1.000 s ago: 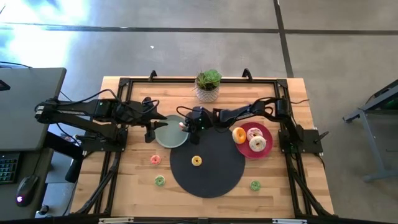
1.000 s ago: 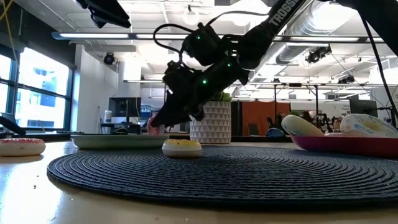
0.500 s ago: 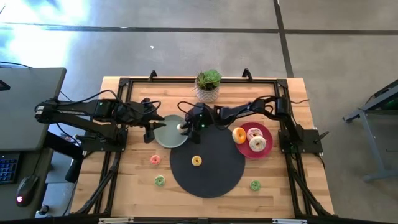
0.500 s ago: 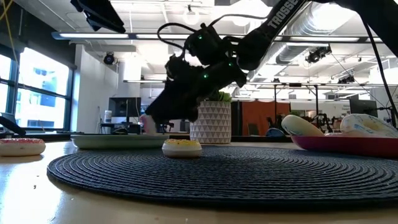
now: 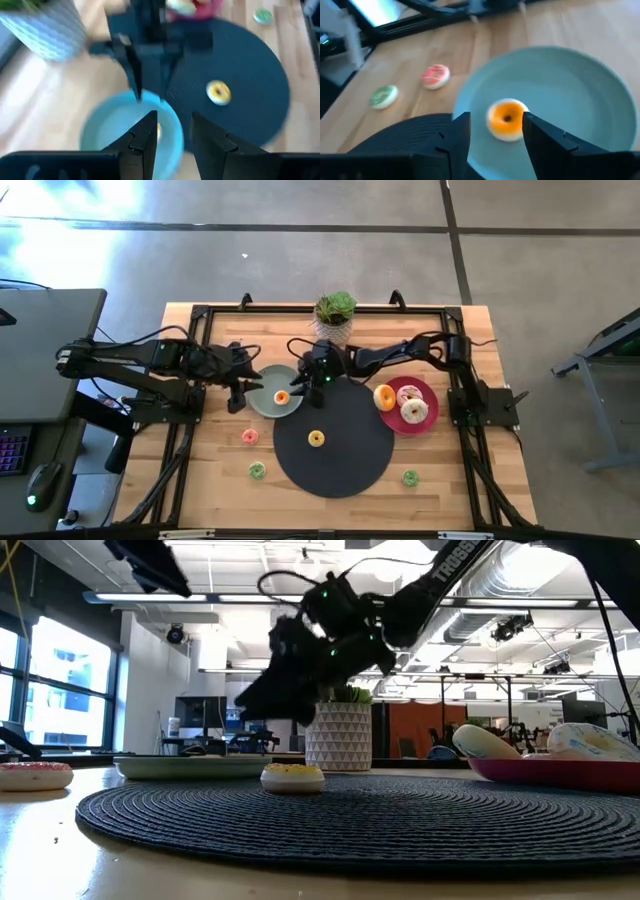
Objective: Pick & Place donuts
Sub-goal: Put the small pink donut on the blue plate
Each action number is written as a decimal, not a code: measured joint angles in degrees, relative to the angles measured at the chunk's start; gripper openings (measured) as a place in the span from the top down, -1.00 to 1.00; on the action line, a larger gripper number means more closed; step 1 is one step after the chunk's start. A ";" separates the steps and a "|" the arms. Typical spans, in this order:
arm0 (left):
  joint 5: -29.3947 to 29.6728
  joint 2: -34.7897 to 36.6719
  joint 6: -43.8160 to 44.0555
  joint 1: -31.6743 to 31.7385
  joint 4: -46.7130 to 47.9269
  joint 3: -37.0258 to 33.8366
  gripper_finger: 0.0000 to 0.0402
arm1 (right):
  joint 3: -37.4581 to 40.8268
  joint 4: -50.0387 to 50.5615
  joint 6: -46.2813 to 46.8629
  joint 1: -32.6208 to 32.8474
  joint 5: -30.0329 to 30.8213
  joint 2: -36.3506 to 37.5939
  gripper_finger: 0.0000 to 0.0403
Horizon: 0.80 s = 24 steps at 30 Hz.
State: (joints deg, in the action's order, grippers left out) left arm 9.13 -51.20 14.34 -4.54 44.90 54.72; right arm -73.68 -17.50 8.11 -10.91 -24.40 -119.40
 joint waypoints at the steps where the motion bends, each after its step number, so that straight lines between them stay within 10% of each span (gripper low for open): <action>1: -1.35 -0.17 0.74 -0.02 1.17 0.00 0.47 | -0.23 0.48 -1.69 0.09 -0.72 0.61 0.17; 9: -6.95 -6.67 10.85 -8.27 12.43 0.00 0.47 | -0.51 16.59 -18.16 3.08 -7.26 7.28 0.25; 24: 4.13 -26.14 27.24 -25.95 15.26 -0.04 0.47 | -0.51 28.29 -25.15 13.02 14.21 7.76 0.02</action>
State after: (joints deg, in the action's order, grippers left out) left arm 13.26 -77.34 41.58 -30.48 60.16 54.68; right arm -74.19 10.80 -17.04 2.11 -10.18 -111.63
